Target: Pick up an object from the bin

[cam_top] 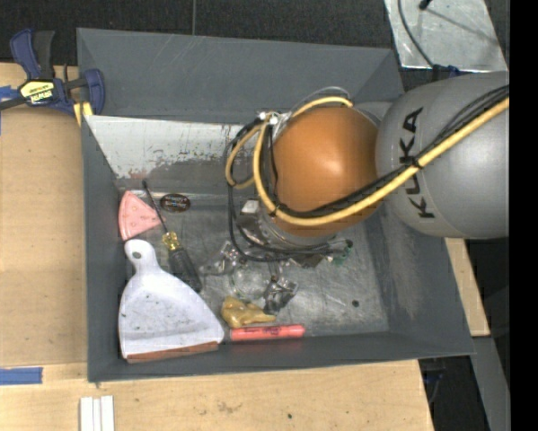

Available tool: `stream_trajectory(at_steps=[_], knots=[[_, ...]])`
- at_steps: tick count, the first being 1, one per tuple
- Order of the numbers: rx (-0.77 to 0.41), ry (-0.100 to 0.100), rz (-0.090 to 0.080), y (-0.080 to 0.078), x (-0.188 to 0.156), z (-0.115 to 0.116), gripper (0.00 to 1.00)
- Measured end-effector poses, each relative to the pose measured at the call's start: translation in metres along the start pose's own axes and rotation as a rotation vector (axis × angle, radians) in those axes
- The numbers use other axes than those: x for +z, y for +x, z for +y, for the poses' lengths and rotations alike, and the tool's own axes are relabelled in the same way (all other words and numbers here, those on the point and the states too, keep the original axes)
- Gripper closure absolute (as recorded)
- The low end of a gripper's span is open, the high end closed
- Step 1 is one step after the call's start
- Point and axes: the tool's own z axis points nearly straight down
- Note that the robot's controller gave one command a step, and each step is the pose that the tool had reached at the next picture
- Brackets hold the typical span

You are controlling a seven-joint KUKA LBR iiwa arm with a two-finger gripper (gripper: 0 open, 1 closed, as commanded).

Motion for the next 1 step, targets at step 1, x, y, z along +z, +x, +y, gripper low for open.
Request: stream_trajectory(at_steps=[1], knots=[[0.001,0.0,0.0,0.0,0.0001,0.0,0.0]])
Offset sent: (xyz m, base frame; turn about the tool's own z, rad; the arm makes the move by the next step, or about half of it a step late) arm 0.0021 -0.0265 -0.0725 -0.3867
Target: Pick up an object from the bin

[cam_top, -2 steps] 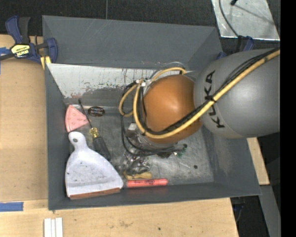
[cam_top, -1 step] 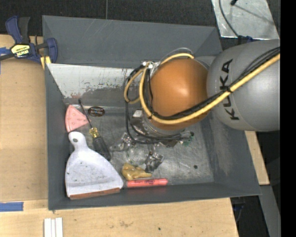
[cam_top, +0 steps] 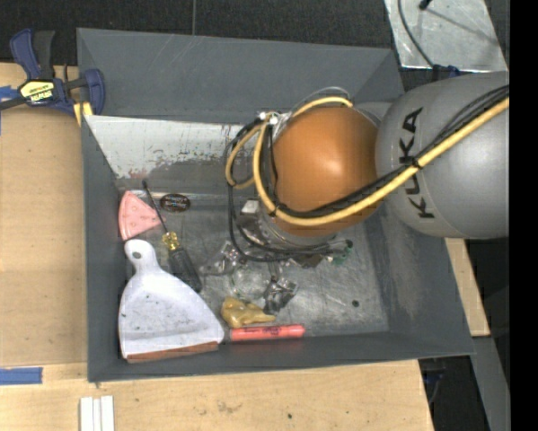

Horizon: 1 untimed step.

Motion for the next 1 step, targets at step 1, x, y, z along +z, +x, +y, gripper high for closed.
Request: stream_trajectory(at_steps=[1], knots=[[-0.118,0.006,-0.006,0.0033,0.0167,-0.0049,0.0]])
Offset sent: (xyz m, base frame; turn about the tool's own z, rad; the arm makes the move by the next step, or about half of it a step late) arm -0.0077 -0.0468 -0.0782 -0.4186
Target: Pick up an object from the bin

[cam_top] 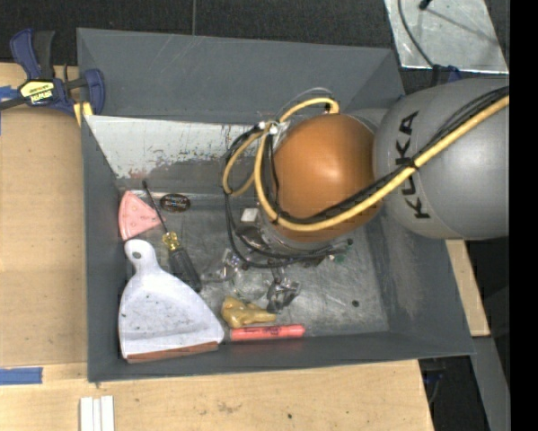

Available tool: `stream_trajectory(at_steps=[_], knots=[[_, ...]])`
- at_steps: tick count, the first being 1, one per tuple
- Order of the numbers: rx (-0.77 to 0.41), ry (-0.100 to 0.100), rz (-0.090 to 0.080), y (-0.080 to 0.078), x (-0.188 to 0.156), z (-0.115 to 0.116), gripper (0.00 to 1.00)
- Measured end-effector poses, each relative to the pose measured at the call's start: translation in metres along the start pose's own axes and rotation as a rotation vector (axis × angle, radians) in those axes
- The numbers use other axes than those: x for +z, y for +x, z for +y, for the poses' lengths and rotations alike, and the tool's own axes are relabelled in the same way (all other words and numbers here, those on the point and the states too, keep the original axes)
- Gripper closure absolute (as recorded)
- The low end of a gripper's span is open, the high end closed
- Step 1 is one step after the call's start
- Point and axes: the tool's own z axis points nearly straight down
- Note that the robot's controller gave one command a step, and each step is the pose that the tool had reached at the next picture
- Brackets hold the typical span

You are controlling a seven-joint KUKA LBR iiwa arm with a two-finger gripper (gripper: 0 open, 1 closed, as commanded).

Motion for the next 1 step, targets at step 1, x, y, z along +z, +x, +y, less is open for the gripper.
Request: stream_trajectory(at_steps=[1], knots=[[-0.283,-0.006,0.004,0.0308,0.0483,-0.0081,0.0]])
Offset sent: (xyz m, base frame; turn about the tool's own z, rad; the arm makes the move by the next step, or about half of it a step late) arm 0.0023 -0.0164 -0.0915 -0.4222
